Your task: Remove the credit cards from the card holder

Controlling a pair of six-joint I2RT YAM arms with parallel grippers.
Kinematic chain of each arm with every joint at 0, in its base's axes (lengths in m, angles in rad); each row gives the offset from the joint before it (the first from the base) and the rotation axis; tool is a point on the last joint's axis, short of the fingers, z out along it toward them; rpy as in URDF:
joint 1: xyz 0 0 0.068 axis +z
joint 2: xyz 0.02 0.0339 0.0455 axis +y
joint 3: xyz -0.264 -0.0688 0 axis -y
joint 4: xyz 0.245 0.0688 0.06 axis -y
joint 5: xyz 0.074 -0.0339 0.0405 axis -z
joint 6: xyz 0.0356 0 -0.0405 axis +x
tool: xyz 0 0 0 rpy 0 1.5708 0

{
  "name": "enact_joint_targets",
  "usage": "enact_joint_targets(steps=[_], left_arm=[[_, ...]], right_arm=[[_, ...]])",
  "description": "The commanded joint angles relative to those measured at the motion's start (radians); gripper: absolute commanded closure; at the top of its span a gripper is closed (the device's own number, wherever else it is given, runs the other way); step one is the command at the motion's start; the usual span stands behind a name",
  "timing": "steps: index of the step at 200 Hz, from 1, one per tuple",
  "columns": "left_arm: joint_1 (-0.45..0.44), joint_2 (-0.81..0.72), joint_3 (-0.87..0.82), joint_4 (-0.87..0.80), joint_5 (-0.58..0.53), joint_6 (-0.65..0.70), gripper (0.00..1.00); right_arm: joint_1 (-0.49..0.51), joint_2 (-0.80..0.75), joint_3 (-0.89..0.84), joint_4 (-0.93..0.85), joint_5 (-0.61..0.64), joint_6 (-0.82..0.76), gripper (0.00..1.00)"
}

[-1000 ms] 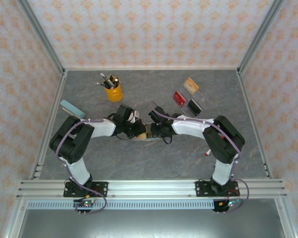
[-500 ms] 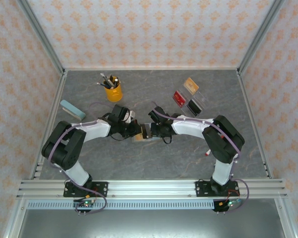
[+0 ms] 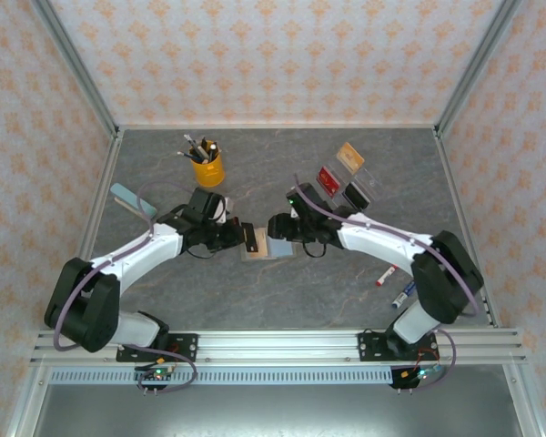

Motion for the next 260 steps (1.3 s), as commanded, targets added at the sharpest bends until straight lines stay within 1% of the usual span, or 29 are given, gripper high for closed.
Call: enact_joint_targets(steps=[1, 21, 50, 61, 76, 103, 137, 143, 155, 179, 220, 260], left_arm=[[0.011, -0.048, 0.034, -0.025, 0.005, 0.005, 1.0], [0.011, -0.07, 0.037, 0.025, 0.063, -0.03, 1.0], [0.016, -0.084, 0.044, 0.113, 0.164, -0.096, 1.0], [0.02, -0.085, 0.047, 0.15, 0.204, -0.109, 1.0], [0.034, -0.086, 0.041, 0.194, 0.241, -0.133, 1.0], [0.067, -0.078, 0.004, 0.324, 0.329, -0.221, 1.0], [0.077, -0.078, -0.006, 0.381, 0.372, -0.264, 1.0], [0.078, -0.078, -0.006, 0.383, 0.375, -0.266, 1.0], [0.079, -0.078, -0.003, 0.38, 0.377, -0.265, 1.0], [0.082, -0.074, -0.003, 0.377, 0.381, -0.265, 1.0], [0.084, -0.068, -0.005, 0.37, 0.387, -0.267, 1.0], [0.089, -0.074, -0.003, 0.305, 0.387, -0.241, 1.0]], right_arm=[[-0.044, -0.054, -0.063, 0.123, -0.146, 0.023, 0.37], [-0.096, -0.07, -0.11, 0.233, -0.273, 0.076, 0.28], [-0.144, -0.061, -0.136, 0.349, -0.416, 0.14, 0.2], [-0.168, -0.05, -0.156, 0.443, -0.468, 0.204, 0.18], [-0.197, -0.025, -0.172, 0.549, -0.518, 0.284, 0.17], [-0.211, 0.014, -0.167, 0.622, -0.556, 0.339, 0.16], [-0.212, 0.053, -0.163, 0.744, -0.604, 0.419, 0.17], [-0.211, 0.058, -0.162, 0.763, -0.612, 0.433, 0.19], [-0.212, 0.068, -0.162, 0.803, -0.627, 0.458, 0.25], [-0.212, 0.069, -0.174, 0.886, -0.642, 0.504, 0.36], [-0.212, 0.058, -0.172, 0.889, -0.651, 0.504, 0.58], [-0.212, 0.048, -0.163, 0.836, -0.642, 0.461, 0.77]])
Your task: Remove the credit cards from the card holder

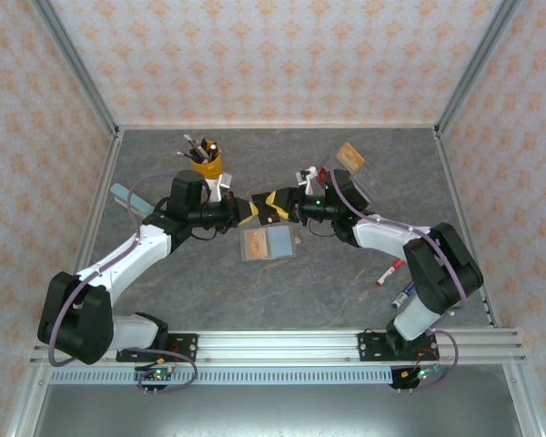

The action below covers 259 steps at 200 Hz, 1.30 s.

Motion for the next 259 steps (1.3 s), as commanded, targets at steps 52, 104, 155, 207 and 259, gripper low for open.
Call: enact_joint_targets(steps=[52, 104, 155, 207, 259], left_arm=[[0.014, -0.026, 0.1, -0.469, -0.256, 0.225, 0.62], [0.015, -0.085, 0.167, -0.708, -0.638, 0.334, 0.27], [0.038, -0.136, 0.159, -0.764, -0.808, 0.407, 0.02], [0.042, -0.126, 0.156, -0.766, -0.807, 0.415, 0.0], [0.042, -0.149, 0.136, -0.74, -0.781, 0.412, 0.0]], right_arm=[[0.0, -0.116, 0.106, -0.455, 0.147, -0.409, 0.99], [-0.047, -0.226, 0.262, -0.907, 0.583, -0.827, 1.0], [-0.172, -0.258, 0.334, -1.027, 0.757, -1.116, 1.0], [-0.236, -0.145, 0.413, -1.151, 0.867, -1.413, 1.0], [-0.305, -0.067, 0.386, -1.111, 0.793, -1.544, 1.0]])
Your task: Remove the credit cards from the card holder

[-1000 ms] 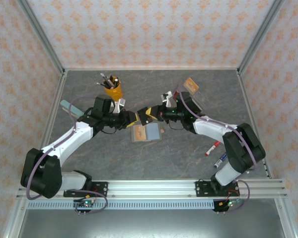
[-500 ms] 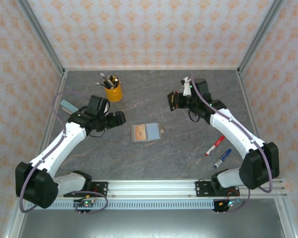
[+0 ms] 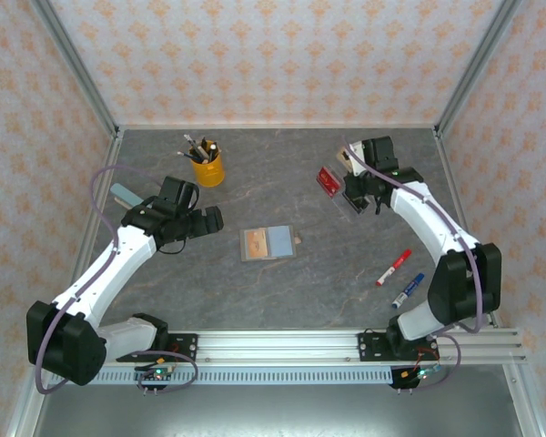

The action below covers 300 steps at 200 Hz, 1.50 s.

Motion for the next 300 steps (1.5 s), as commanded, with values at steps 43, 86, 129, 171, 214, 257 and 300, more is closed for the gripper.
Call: enact_joint_targets(steps=[43, 86, 129, 171, 214, 257, 300], left_arm=[[0.008, -0.025, -0.015, 0.022, 0.084, 0.018, 0.0], [0.007, -0.019, -0.016, 0.027, 0.099, 0.018, 0.0], [0.008, -0.003, -0.014, 0.025, 0.104, 0.018, 0.0], [0.008, 0.006, -0.017, 0.027, 0.107, 0.018, 0.0], [0.008, 0.016, -0.016, 0.029, 0.117, 0.018, 0.0], [0.008, 0.022, -0.015, 0.031, 0.124, 0.02, 0.0], [0.008, 0.019, -0.016, 0.029, 0.13, 0.02, 0.0]], right_arm=[[-0.095, 0.07, -0.036, 0.075, -0.158, -0.136, 1.0], [-0.111, 0.128, -0.019, 0.068, -0.175, -0.178, 1.0], [-0.112, 0.159, -0.025, 0.108, -0.168, -0.185, 1.0], [-0.112, 0.173, -0.025, 0.12, -0.146, -0.209, 1.0], [-0.112, 0.193, -0.016, 0.119, -0.139, -0.222, 1.0], [-0.111, 0.201, -0.011, 0.103, -0.145, -0.227, 0.91], [-0.112, 0.182, 0.0, 0.095, -0.136, -0.196, 0.8]])
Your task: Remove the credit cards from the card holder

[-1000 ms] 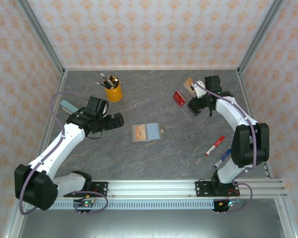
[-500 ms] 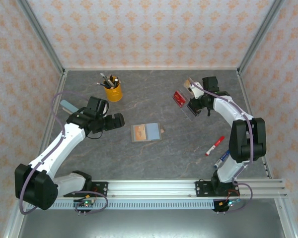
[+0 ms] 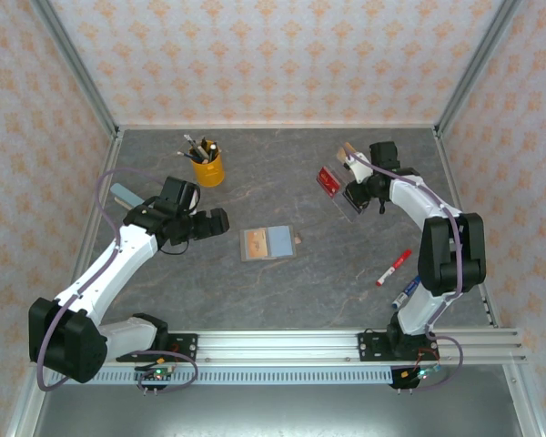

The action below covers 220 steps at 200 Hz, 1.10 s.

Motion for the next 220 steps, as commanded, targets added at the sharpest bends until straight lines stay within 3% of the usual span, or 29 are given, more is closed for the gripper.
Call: enact_joint_targets(steps=[1, 53, 81, 102, 131, 151, 193, 220], left_arm=[[0.007, 0.003, -0.007, 0.013, 0.006, 0.019, 0.0], [0.008, 0.0, -0.011, 0.017, 0.006, 0.014, 0.0], [0.008, 0.011, -0.015, 0.025, 0.006, 0.001, 0.0], [0.008, 0.024, -0.023, 0.037, 0.009, -0.018, 0.0], [0.007, 0.066, -0.026, 0.083, 0.098, -0.027, 0.0], [0.006, 0.09, -0.024, 0.104, 0.133, -0.033, 0.0], [-0.002, 0.148, -0.045, 0.176, 0.204, -0.111, 0.0], [-0.025, 0.183, -0.049, 0.2, 0.2, -0.133, 0.0]], right_arm=[[-0.003, -0.008, 0.026, -0.009, 0.016, 0.014, 0.8], [-0.002, -0.09, 0.031, -0.007, -0.015, 0.099, 0.76], [-0.003, -0.145, 0.034, -0.007, -0.035, 0.257, 0.64], [0.022, -0.203, 0.001, 0.024, -0.048, 0.41, 0.64], [0.131, -0.271, -0.044, 0.042, 0.061, 0.62, 0.54], [0.208, -0.301, -0.083, 0.049, 0.067, 0.754, 0.48], [0.407, -0.28, -0.169, 0.086, 0.144, 1.031, 0.46], [0.495, -0.203, -0.202, 0.153, 0.022, 1.153, 0.46]])
